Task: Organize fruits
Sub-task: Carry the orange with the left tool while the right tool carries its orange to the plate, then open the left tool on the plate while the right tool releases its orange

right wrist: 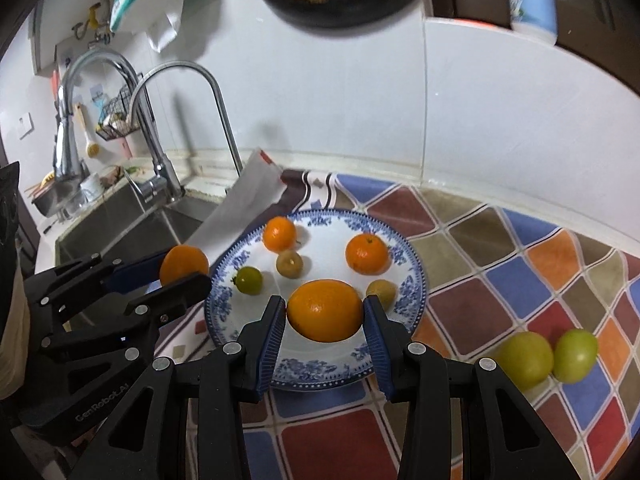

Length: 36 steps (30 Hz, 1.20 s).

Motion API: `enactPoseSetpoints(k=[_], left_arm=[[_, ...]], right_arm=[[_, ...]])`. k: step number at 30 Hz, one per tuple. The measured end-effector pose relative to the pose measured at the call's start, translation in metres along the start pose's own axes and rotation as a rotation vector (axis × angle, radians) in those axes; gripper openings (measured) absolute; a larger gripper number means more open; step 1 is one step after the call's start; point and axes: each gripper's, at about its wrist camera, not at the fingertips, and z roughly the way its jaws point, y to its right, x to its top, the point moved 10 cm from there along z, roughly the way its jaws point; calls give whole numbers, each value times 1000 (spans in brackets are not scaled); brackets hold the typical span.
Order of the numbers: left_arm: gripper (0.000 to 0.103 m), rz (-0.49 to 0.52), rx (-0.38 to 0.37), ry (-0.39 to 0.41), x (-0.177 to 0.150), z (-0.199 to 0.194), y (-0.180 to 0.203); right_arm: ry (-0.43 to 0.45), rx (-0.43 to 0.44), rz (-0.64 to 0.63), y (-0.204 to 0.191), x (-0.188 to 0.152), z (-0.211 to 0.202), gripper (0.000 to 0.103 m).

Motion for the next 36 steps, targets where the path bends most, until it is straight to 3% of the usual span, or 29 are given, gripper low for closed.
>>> enactPoseSetpoints(k=[10, 23, 36], left_arm=[[31, 26, -9, -80, -18, 36, 0], [32, 28, -9, -128, -27, 54, 0], [47, -15, 38, -54, -11, 14, -7]], right_arm=[[-91, 20, 21, 7, -18, 45, 41], [-126, 15, 39, 15, -27, 61, 41], [-62, -16, 36, 17, -19, 28, 45]])
